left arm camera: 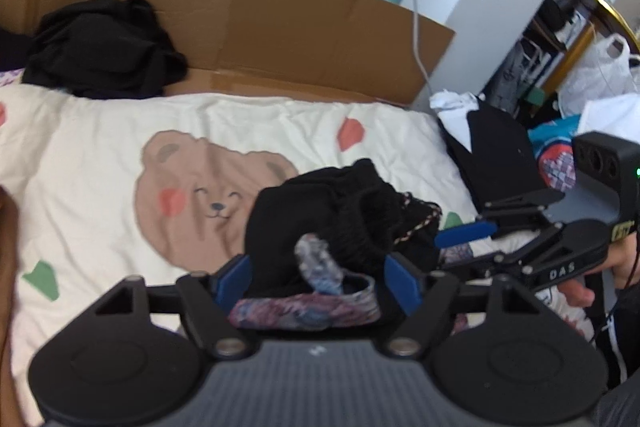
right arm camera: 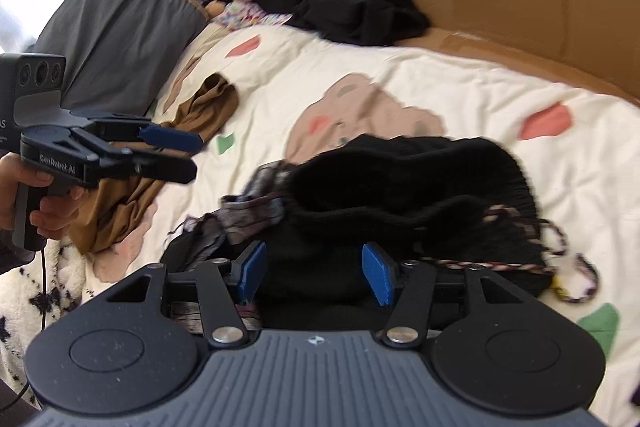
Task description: Fold clothes
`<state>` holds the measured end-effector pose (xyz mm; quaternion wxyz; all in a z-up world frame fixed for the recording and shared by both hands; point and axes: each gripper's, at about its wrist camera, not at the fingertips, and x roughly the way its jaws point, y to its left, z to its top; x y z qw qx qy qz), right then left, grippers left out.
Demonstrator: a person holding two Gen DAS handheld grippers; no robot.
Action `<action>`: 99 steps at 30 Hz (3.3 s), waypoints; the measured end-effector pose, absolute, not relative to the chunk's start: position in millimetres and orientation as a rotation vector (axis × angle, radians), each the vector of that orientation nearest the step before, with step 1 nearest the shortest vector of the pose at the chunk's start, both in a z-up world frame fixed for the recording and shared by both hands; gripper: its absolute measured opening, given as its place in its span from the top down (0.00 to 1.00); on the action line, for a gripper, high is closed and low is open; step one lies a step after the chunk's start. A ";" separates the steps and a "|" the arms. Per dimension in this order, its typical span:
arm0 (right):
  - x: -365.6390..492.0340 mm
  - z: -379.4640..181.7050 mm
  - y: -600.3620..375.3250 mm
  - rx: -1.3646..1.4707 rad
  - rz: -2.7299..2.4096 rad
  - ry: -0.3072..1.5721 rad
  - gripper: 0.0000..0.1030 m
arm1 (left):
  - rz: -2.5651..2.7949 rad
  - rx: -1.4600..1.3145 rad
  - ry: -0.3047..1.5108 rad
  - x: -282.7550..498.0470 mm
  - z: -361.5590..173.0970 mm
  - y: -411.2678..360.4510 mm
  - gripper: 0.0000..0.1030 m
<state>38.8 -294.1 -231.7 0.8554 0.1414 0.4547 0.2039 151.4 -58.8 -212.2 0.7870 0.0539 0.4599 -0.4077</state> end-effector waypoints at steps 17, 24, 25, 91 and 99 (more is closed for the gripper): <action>31.6 -257.3 -392.3 0.219 0.260 0.932 0.41 | -0.955 0.451 1.018 155.4 -263.9 -128.1 0.36; 35.8 -272.5 -413.4 0.199 0.207 0.955 0.41 | -0.946 0.410 1.045 166.7 -276.0 -129.3 0.40; 37.2 -274.5 -414.2 0.194 0.207 0.959 0.41 | -0.948 0.415 1.031 167.1 -276.2 -130.5 0.39; -4.5 -212.4 -295.2 -0.023 0.679 0.923 0.94 | -0.920 -0.333 0.838 179.3 -178.7 -28.5 0.85; 4.4 -202.8 -294.6 0.068 0.656 0.898 0.59 | -0.916 -0.459 0.755 185.3 -154.5 4.2 0.86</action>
